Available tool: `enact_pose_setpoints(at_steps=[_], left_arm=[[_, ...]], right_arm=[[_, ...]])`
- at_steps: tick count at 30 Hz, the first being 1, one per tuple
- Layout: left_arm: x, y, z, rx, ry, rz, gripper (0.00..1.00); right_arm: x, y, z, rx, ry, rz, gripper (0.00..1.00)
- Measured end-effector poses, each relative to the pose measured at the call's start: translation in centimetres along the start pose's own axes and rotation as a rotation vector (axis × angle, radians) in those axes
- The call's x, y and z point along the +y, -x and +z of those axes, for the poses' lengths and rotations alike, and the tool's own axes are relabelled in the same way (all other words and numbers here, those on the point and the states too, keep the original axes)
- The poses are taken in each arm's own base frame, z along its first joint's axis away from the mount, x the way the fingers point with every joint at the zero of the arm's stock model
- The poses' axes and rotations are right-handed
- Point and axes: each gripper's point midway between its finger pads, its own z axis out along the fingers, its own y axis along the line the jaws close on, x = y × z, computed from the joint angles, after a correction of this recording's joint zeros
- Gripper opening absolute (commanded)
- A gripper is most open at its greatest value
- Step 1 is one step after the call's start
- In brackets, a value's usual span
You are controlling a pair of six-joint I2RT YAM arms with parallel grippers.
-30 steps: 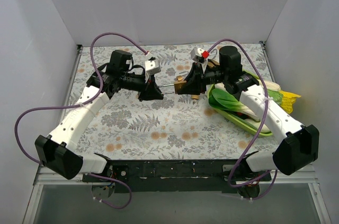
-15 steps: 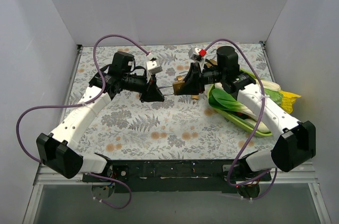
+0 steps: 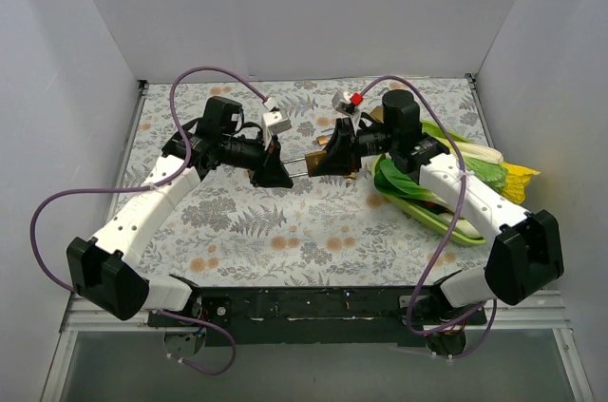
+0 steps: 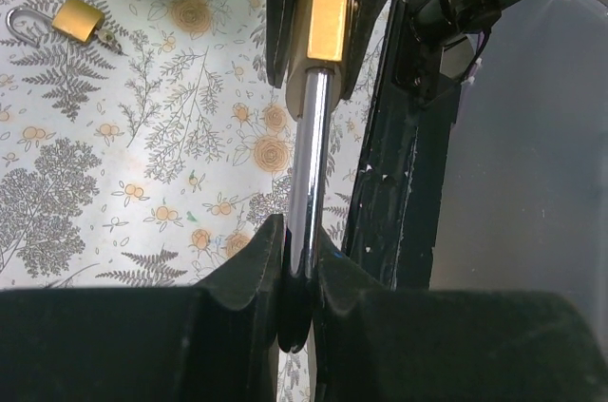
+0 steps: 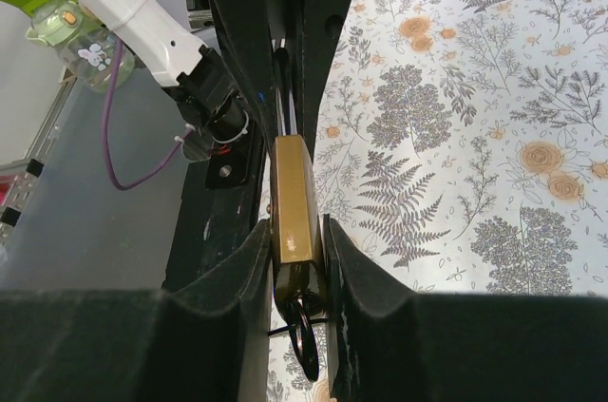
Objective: Lock with the key
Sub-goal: Lock the lock.
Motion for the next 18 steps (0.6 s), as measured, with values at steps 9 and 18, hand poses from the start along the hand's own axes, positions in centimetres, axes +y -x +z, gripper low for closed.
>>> enact_pose_setpoints(at_steps=[9, 18], left_arm=[[0.4, -1.5, 0.5, 0.043, 0.004, -0.073, 0.0], [0.9, -1.9, 0.7, 0.056, 0.026, -0.096, 0.0]], right_arm=[[-0.4, -1.8, 0.7, 0.007, 0.002, 0.038, 0.01], [-0.9, -2.1, 1.3, 0.007, 0.014, 0.045, 0.01]])
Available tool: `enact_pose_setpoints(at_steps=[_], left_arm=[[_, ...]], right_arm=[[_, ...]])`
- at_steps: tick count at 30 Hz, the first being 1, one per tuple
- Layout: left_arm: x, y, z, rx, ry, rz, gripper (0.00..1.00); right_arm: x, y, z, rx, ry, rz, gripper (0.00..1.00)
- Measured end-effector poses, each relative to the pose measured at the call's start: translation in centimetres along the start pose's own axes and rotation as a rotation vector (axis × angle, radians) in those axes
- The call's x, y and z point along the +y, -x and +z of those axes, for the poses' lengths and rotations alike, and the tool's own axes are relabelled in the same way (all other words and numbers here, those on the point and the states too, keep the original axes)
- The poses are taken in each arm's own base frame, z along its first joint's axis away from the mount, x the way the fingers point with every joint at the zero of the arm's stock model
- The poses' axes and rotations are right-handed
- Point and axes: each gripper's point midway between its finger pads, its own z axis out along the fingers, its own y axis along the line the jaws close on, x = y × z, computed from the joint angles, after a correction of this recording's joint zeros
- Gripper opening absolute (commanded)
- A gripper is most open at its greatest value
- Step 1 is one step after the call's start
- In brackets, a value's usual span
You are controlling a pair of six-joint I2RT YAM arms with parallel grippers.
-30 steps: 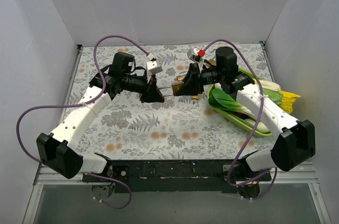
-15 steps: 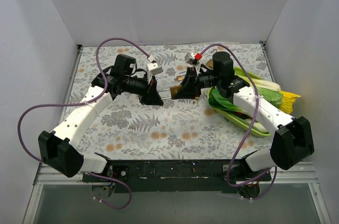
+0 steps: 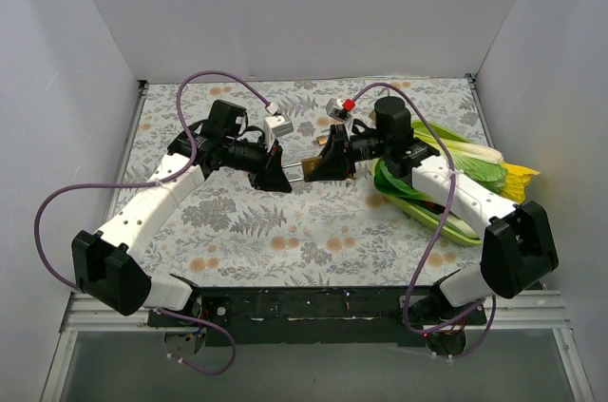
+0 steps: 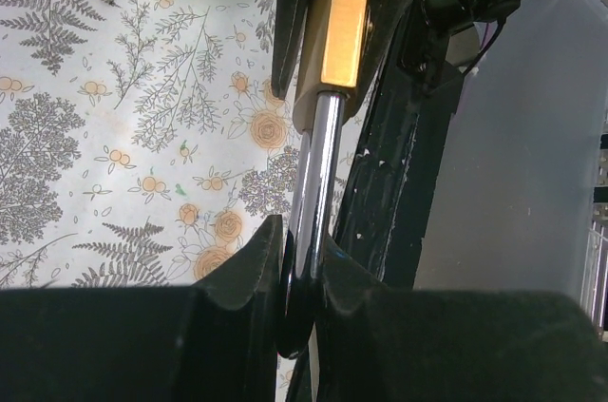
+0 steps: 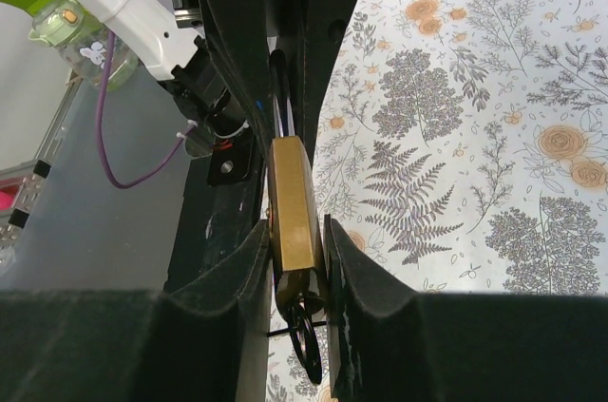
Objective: Lock with the key
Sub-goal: Lock the lock.
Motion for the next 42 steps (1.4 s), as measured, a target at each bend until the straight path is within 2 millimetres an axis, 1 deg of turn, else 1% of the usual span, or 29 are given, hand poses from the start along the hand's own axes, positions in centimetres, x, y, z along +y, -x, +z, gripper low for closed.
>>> enact_pose_setpoints(at_steps=[11, 19, 23, 24, 26, 27, 29, 31, 33, 34, 35, 37, 39, 40, 42], left_arm=[[0.2, -0.2, 0.1, 0.008, 0.011, -0.02, 0.0], [0.4, -1.2, 0.1, 0.032, 0.012, 0.043, 0.0], [0.8, -1.2, -0.2, 0.025, 0.006, 0.083, 0.0], [0.9, -1.2, -0.4, 0.022, 0.004, 0.09, 0.08], [1.3, -1.1, -0.7, 0.013, 0.006, 0.104, 0.21], [1.6, -0.9, -1.0, 0.005, 0.014, 0.114, 0.41], [2.2, 0.0, -1.6, -0.017, 0.034, 0.153, 0.62], [3.2, 1.7, -2.6, -0.058, 0.085, 0.205, 0.75], [4.2, 3.3, -3.7, -0.097, 0.138, 0.234, 0.81], [4.9, 4.1, -4.4, -0.122, 0.178, 0.23, 0.96], [5.2, 4.5, -4.9, -0.138, 0.2, 0.222, 0.98], [6.2, 5.5, -6.2, -0.19, 0.254, 0.167, 0.98], [7.3, 6.9, -7.9, -0.271, 0.314, 0.071, 0.98], [7.6, 7.5, -8.5, -0.305, 0.33, 0.023, 0.98], [8.1, 9.1, -9.9, -0.394, 0.357, -0.095, 0.98]], right_arm=[[-0.3, -0.2, 0.2, 0.003, 0.0, 0.003, 0.01], [-0.3, -1.4, 0.1, 0.039, -0.002, 0.01, 0.01], [-0.3, -1.3, 0.1, 0.05, -0.01, -0.001, 0.01], [-0.4, -1.3, 0.1, 0.053, -0.015, -0.006, 0.01], [-0.5, -1.2, 0.1, 0.056, -0.027, -0.01, 0.01], [-0.6, -1.1, 0.1, 0.057, -0.031, -0.008, 0.01], [-0.7, -1.2, 0.1, 0.059, -0.042, 0.011, 0.01], [-0.6, -1.5, 0.0, 0.065, -0.045, 0.067, 0.01], [-0.9, -1.4, -0.1, 0.055, -0.057, 0.128, 0.01], [-1.2, -1.2, -0.3, 0.041, -0.07, 0.151, 0.01], [-1.6, -0.8, -0.6, 0.024, -0.091, 0.179, 0.01], [-3.2, 0.4, -1.6, -0.033, -0.155, 0.215, 0.01], [-4.9, 1.8, -2.8, -0.095, -0.233, 0.226, 0.01], [-5.7, 2.5, -3.3, -0.126, -0.268, 0.219, 0.01], [-7.2, 3.9, -4.2, -0.188, -0.34, 0.201, 0.01]])
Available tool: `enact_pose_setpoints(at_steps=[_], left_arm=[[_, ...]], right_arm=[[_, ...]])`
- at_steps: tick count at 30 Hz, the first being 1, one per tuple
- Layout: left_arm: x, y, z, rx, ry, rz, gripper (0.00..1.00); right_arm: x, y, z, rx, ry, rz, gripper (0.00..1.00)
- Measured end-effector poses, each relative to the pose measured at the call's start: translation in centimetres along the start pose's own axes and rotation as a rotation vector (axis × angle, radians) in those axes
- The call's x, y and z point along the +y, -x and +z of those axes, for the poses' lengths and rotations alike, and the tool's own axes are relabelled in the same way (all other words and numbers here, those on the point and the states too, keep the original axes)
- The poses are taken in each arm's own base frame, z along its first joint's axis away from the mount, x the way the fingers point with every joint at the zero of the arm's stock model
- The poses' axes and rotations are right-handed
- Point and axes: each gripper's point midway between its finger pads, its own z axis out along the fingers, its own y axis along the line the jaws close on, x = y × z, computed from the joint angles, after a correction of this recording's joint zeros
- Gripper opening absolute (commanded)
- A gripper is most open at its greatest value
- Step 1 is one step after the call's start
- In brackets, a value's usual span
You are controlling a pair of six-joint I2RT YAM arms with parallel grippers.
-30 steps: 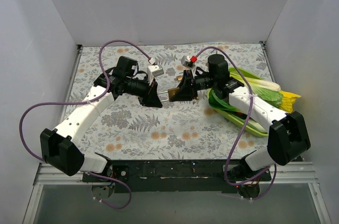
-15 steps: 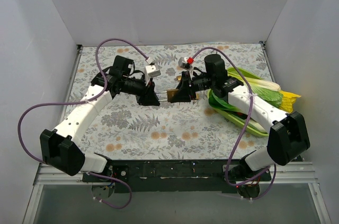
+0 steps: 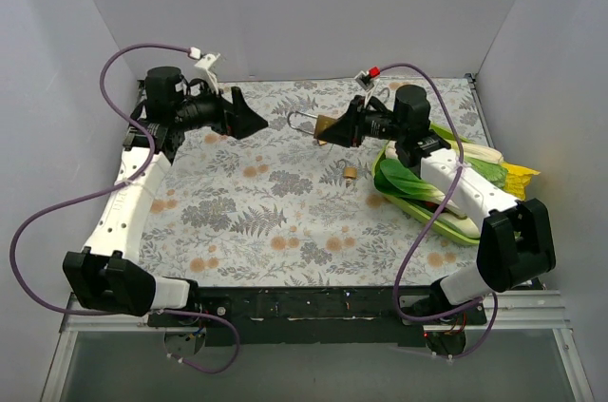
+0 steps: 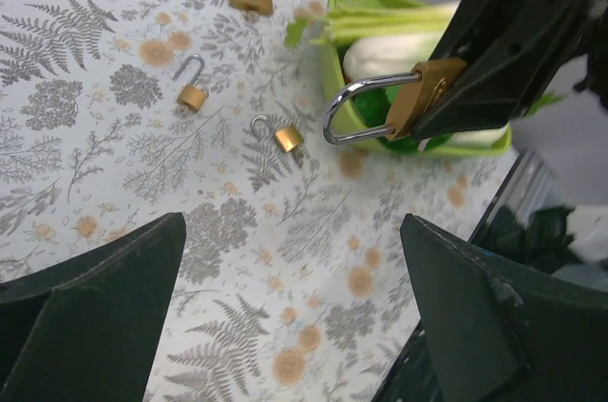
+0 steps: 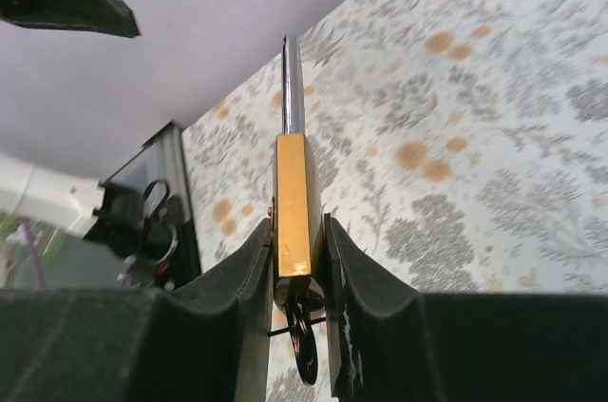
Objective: Lock with the key
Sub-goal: Lock the lock.
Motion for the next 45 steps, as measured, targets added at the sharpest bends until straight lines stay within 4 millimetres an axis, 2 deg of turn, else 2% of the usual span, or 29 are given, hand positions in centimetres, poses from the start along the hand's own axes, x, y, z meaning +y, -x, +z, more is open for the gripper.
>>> enact_pose_setpoints(at_steps=[2, 6, 9, 12, 16, 18, 25, 32, 35, 36, 45], left_arm=[[0.7, 1.7, -0.5, -0.056, 0.039, -0.1, 0.98], [-0.1, 4.6, -0.4, -0.133, 0.017, -0.268, 0.98], [-0.9, 5.8, 0.3, -0.151, -0.056, -0.398, 0.98], [-0.9, 6.4, 1.6, -0.139, -0.102, -0.49, 0.98], [-0.5, 6.0, 3.7, -0.108, -0.14, -0.594, 0.98], [-1.2, 5.7, 4.5, -0.099, -0.157, -0.621, 0.98], [-6.0, 5.5, 6.3, -0.088, -0.248, -0.624, 0.98], [-5.8, 6.1, 6.5, -0.117, -0.236, -0.68, 0.98], [-5.7, 6.3, 6.5, -0.123, -0.233, -0.7, 0.88], [-5.7, 6.3, 6.5, -0.125, -0.233, -0.705, 0.81], [-5.1, 6.2, 6.8, -0.14, -0.209, -0.747, 0.59]], right_arm=[[-0.9, 1.6, 0.1, -0.067, -0.05, -0.025, 0.01], [-1.6, 4.6, 0.5, -0.192, -0.124, -0.103, 0.01], [-1.7, 6.4, 1.0, -0.275, -0.172, -0.17, 0.01], [-1.4, 7.7, 1.7, -0.342, -0.218, -0.24, 0.01], [-0.5, 8.2, 3.1, -0.39, -0.27, -0.313, 0.01], [0.0, 8.3, 3.7, -0.407, -0.289, -0.342, 0.01], [1.8, 7.8, 5.3, -0.423, -0.317, -0.414, 0.01], [2.0, 8.2, 5.5, -0.444, -0.365, -0.468, 0.01], [2.0, 8.3, 5.5, -0.448, -0.392, -0.495, 0.01], [2.0, 8.2, 5.6, -0.448, -0.399, -0.502, 0.01], [2.2, 8.6, 5.6, -0.474, -0.46, -0.537, 0.01]])
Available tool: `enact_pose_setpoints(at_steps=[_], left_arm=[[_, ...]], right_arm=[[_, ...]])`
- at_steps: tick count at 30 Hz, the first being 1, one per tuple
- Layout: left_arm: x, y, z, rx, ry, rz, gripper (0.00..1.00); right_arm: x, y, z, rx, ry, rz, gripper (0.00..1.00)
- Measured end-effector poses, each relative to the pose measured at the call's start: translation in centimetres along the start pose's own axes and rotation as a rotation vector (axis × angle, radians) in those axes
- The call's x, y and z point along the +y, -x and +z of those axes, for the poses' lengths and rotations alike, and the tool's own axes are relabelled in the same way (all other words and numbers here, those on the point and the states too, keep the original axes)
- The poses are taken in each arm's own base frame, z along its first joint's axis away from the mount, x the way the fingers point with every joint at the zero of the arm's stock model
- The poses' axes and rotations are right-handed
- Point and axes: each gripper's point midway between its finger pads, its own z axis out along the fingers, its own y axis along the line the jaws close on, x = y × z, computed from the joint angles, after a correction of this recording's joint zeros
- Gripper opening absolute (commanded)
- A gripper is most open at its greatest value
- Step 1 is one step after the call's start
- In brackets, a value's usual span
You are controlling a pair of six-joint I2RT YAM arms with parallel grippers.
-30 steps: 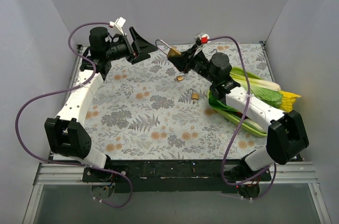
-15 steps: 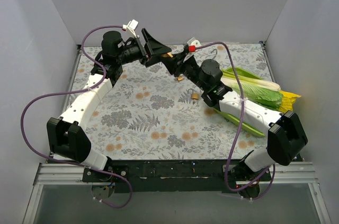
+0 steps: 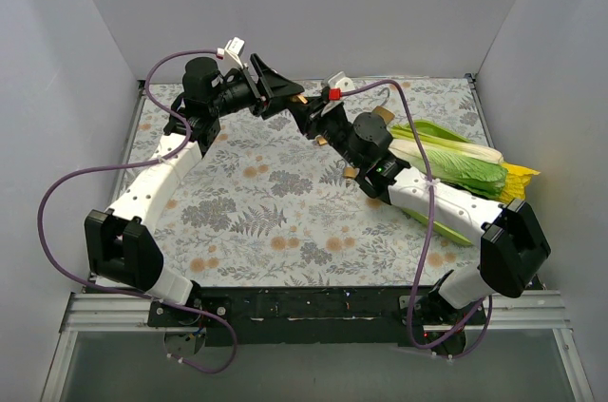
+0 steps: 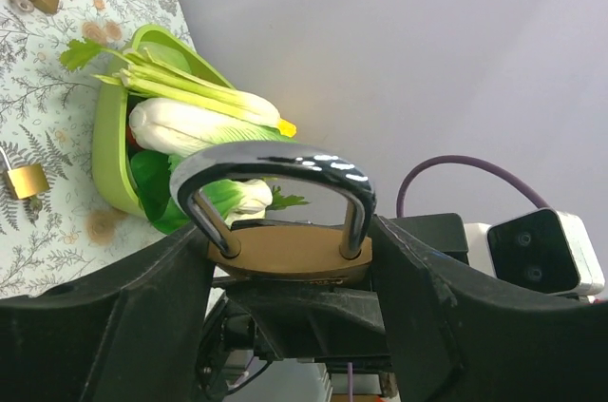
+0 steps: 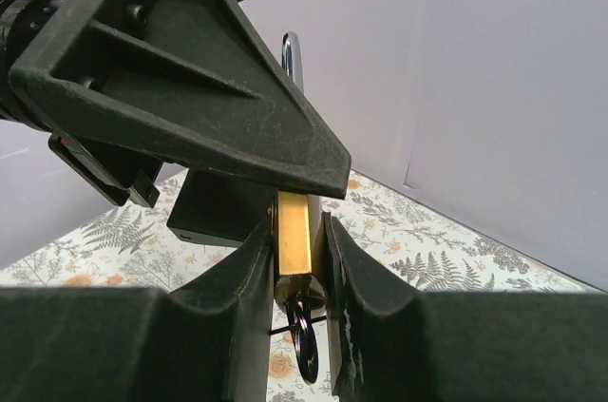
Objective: Lock with the key
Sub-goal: Lock the lock.
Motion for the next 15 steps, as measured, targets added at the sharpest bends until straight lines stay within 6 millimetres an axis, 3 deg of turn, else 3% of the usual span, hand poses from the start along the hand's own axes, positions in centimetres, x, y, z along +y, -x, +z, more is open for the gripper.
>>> enact_pose_setpoints(at_steps=[2, 4, 5, 6, 7, 10, 13, 15], left_arm=[[0.1, 0.1, 0.0, -0.005, 0.004, -0.004, 0.46], [0.1, 0.1, 0.0, -0.006, 0.002, -0.006, 0.19], [0.0, 0.1, 0.1, -0.007, -0.002, -0.001, 0.0], [0.0, 0.1, 0.1, -0.008, -0.004, 0.0, 0.0], [0.0, 0.2, 0.1, -0.009, -0.004, 0.002, 0.0], [0.1, 0.4, -0.1, -0.014, -0.002, 0.007, 0.0], [0.6, 1.1, -0.6, -0.021, 0.004, 0.017, 0.0], [1.4, 2.4, -1.5, -0.052, 0.021, 0.015, 0.0]], right_arm=[[-0.2, 0.1, 0.0, -0.004, -0.015, -0.004, 0.01], [-0.3, 0.1, 0.0, -0.005, -0.025, -0.007, 0.01], [-0.3, 0.2, 0.0, -0.006, -0.026, -0.008, 0.01], [-0.3, 0.2, 0.0, -0.007, -0.028, -0.009, 0.06], [-0.3, 0.2, 0.0, -0.007, -0.027, -0.01, 0.23], [-0.3, 0.0, 0.0, 0.004, -0.024, -0.015, 0.51], [-0.1, -0.3, -0.4, 0.044, -0.006, -0.021, 0.66], [0.2, -0.3, -1.0, 0.076, 0.027, -0.036, 0.62]])
